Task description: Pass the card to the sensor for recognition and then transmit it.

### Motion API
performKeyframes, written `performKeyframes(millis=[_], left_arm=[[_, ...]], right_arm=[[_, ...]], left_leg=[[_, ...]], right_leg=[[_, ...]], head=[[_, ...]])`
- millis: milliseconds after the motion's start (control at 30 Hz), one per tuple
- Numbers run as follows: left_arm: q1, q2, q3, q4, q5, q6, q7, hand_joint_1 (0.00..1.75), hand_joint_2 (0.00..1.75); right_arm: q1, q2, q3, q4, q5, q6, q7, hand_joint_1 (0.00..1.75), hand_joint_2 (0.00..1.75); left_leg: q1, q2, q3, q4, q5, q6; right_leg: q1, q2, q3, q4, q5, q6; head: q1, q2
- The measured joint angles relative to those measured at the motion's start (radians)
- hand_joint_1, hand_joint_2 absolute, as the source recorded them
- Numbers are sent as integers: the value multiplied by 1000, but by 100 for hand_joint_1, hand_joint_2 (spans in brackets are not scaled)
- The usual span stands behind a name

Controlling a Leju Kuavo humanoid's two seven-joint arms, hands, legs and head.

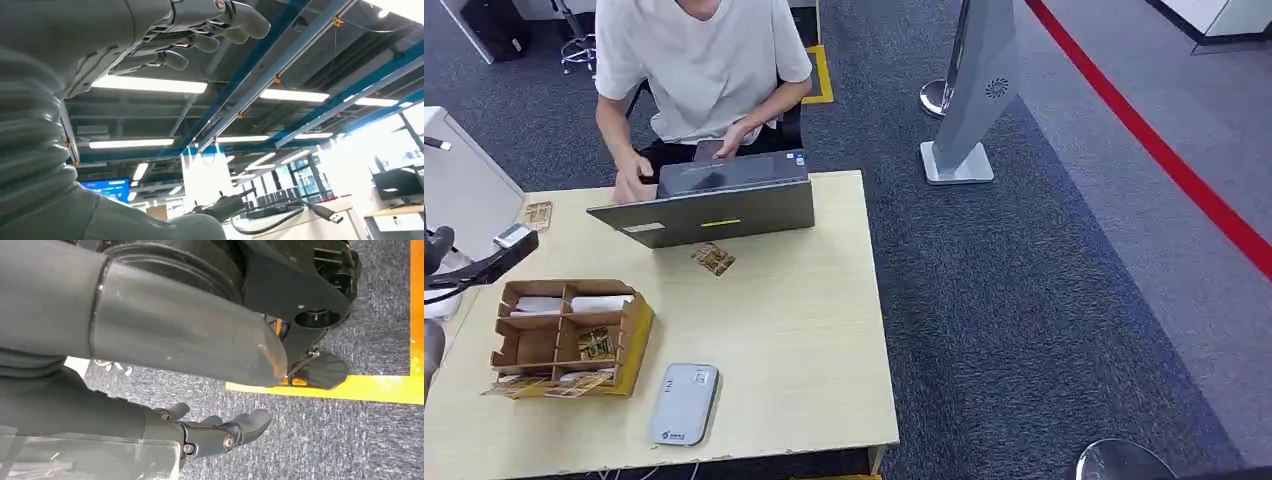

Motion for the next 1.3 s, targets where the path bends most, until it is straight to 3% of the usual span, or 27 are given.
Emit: performKeyframes(millis=[133, 300, 367, 500, 700, 767, 1000, 1300], left_arm=[[84, -8, 0, -104, 5, 0, -25, 0, 175], [368, -28, -3, -412, -2, -28, -13, 0, 175], [442, -34, -4, -490, -3, -34, -6, 0, 175], [518, -33, -4, -594, -3, -35, -10, 0, 175], [743, -22, -6, -796, -6, 17, -14, 0, 175], [773, -19, -6, -821, -6, 29, -24, 0, 175], [891, -44, 7, -930, -6, 76, -135, 0, 175], [1030, -147, 67, -996, -6, 100, -302, 0, 175]], right_arm=[[1, 0, -14, 0, -6, -7, 0, 0, 0], [7, 4, -46, 0, -24, -21, -1, 0, 0], [9, 5, -56, 0, -24, -22, -2, 0, 0], [9, 7, -69, 0, -30, -25, -2, 0, 0], [15, 11, -99, 0, -44, -33, -10, 0, 0], [15, 11, -104, 0, -44, -33, -13, 0, 0], [15, 12, -131, 0, -58, -36, -21, 0, 0], [16, 18, -159, 0, -59, -48, -24, 0, 0]], left_leg=[[0, 1, 0, 0, 0, 0], [-2, 6, -1, 0, -2, 0], [-1, 4, -3, 0, -2, 0], [-1, 2, -4, 0, -2, 0], [-1, 3, -3, 0, -2, 0], [-1, 3, -3, 0, -2, 0], [-1, 2, -4, -1, -2, 0], [-1, 2, -4, 0, -2, 0]], right_leg=[[0, 1, 0, 0, 0, 0], [-1, 7, -3, -1, -1, 1], [-1, 5, -4, -1, -1, 1], [-1, 2, -3, -1, -1, 1], [-1, 4, -4, -1, -1, 1], [-1, 3, -4, -1, -1, 1], [-1, 1, -3, -1, -1, 1], [-1, 1, -3, -1, -1, 1]], head=[[-1, 0], [0, 0], [1, 0], [0, 0], [0, 0], [0, 0], [0, 0], [0, 0]])
